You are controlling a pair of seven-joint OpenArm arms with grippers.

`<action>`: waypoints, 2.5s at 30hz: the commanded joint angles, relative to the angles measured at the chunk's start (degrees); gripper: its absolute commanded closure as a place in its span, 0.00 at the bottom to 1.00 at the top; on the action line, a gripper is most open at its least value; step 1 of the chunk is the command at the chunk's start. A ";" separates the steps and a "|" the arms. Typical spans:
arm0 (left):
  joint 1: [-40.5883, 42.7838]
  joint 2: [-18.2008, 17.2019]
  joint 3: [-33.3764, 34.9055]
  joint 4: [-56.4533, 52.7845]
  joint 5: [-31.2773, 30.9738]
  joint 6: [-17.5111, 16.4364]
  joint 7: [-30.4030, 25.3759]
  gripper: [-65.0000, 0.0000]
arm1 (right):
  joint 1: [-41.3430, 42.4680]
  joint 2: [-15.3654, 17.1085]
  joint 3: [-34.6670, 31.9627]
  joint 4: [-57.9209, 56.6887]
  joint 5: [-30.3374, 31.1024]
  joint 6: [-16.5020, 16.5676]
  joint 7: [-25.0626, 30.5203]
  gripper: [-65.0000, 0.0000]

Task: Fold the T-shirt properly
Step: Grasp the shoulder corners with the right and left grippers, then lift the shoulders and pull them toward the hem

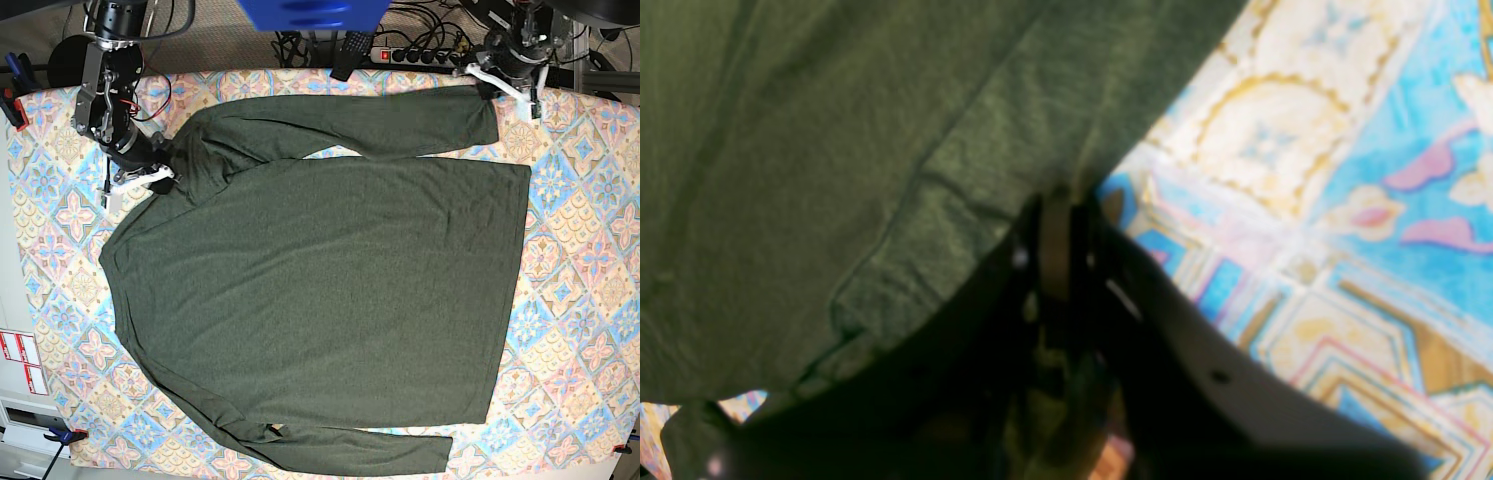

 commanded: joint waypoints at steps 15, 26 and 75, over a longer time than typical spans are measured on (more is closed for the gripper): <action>1.36 -5.76 -2.77 1.72 -0.31 -0.14 -10.27 1.00 | -2.61 -0.14 4.48 7.75 -0.62 -0.06 -2.97 1.00; -5.84 -5.67 -8.92 9.19 -0.31 -0.14 -10.18 1.00 | -1.20 -0.22 4.48 7.84 -0.62 -0.06 -2.97 1.00; -24.75 -4.00 -2.15 -13.93 -0.04 -0.05 9.78 0.27 | 2.76 -3.13 4.04 7.75 -0.54 -0.06 -3.06 1.00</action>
